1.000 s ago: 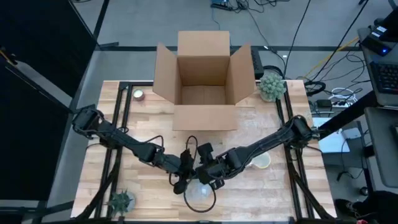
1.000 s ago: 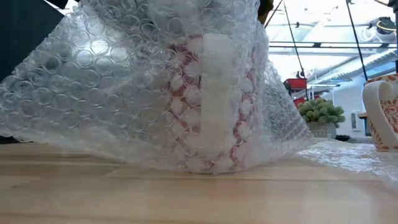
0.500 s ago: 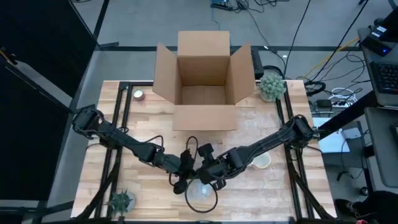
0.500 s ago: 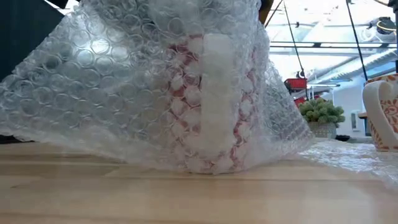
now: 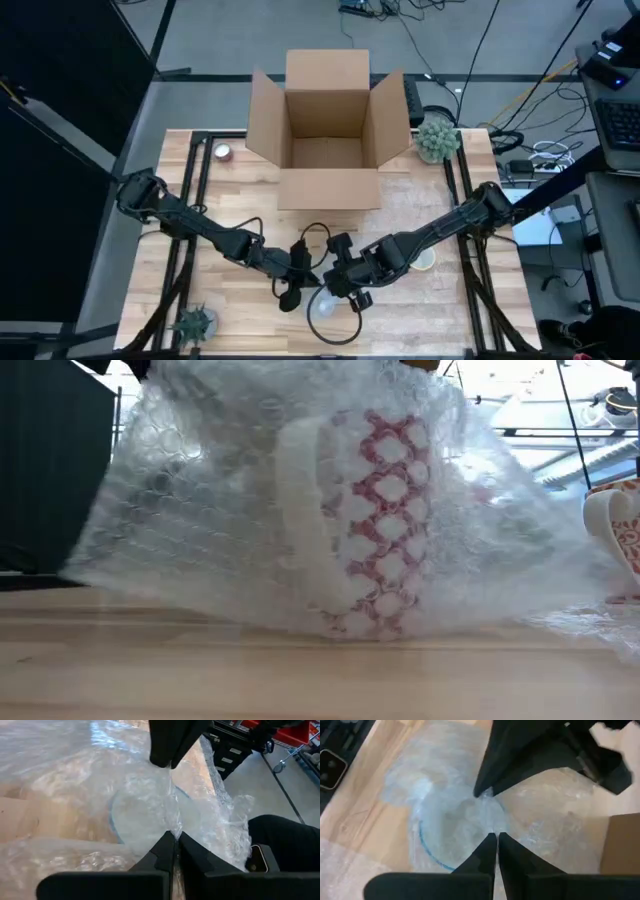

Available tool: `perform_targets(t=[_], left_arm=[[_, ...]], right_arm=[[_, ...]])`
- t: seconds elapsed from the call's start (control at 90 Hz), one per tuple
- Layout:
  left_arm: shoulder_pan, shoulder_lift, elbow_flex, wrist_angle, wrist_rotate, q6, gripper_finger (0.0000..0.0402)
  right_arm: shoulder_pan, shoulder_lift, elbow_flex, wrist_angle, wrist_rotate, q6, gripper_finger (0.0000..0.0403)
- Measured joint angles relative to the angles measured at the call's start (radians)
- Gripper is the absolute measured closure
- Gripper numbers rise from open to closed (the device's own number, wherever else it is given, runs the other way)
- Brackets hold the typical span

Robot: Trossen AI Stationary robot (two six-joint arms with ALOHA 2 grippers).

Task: Wrap mug
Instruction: Wrap the red cup with the left transparent bubble wrap

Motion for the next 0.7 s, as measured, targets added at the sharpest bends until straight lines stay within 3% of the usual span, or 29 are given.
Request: perform_targets(t=[0.144,0.456,0.589,0.7], left_arm=[[0.000,0.000,0.000,-0.003,0.000,0.000,0.0400],[0.000,0.000,0.000,-0.004,0.000,-0.002,0.0400],[0.000,0.000,0.000,-0.004,0.000,-0.003,0.0400],[0.000,0.000,0.000,-0.003,0.000,-0.003,0.0400]], right_arm=[[0.002,0.000,0.000,-0.003,0.006,-0.019,0.0373],[0.001,0.020,0.000,0.025,0.009,-0.023,0.0269],[-0.001,0.048,0.000,0.026,0.012,-0.038,0.0254],[-0.001,0.074,0.000,0.032,0.077,-0.053,0.0259]])
